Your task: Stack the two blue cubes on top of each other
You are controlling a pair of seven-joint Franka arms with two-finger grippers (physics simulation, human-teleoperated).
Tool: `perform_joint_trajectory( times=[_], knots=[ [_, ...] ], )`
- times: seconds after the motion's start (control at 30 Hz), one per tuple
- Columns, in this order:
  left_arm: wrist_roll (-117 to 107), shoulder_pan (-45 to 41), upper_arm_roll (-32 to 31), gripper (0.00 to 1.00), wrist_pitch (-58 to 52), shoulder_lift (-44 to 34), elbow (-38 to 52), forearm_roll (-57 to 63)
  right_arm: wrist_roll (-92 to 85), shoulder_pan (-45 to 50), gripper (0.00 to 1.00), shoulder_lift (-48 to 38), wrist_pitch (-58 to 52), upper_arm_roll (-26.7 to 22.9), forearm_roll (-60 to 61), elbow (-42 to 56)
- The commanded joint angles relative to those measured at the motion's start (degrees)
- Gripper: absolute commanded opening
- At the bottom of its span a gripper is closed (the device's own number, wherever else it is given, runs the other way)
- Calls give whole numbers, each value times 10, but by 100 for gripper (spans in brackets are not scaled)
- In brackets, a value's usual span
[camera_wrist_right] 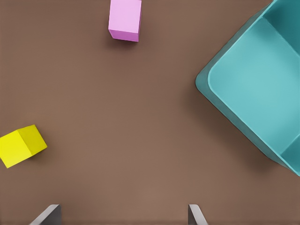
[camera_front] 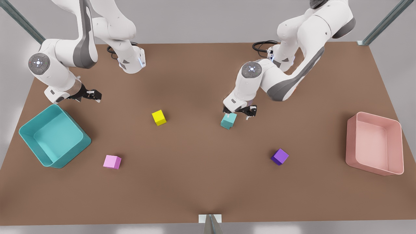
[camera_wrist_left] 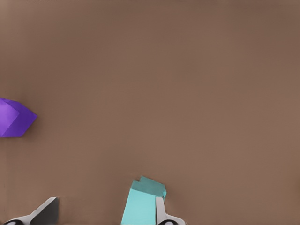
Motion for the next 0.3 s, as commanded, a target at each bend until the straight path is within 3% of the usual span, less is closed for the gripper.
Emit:
perform_joint_trajectory(
  times=[0.0,0.03,0.07,0.13,0.27],
  knots=[
    [153,-201,282,100,-250,-33,118,-149,-1,0,100,0,0,0,0,0],
    [354,-293,508,100,-238,-97,103,-323,-1,0,100,0,0,0,0,0],
    [384,-300,565,100,-232,-119,101,-371,-1,0,100,0,0,0,0,0],
    [472,-205,522,100,-151,-122,100,-379,-1,0,100,0,0,0,0,0],
    [467,-201,520,100,-150,-120,122,-325,-1,0,100,0,0,0,0,0]
  ],
)
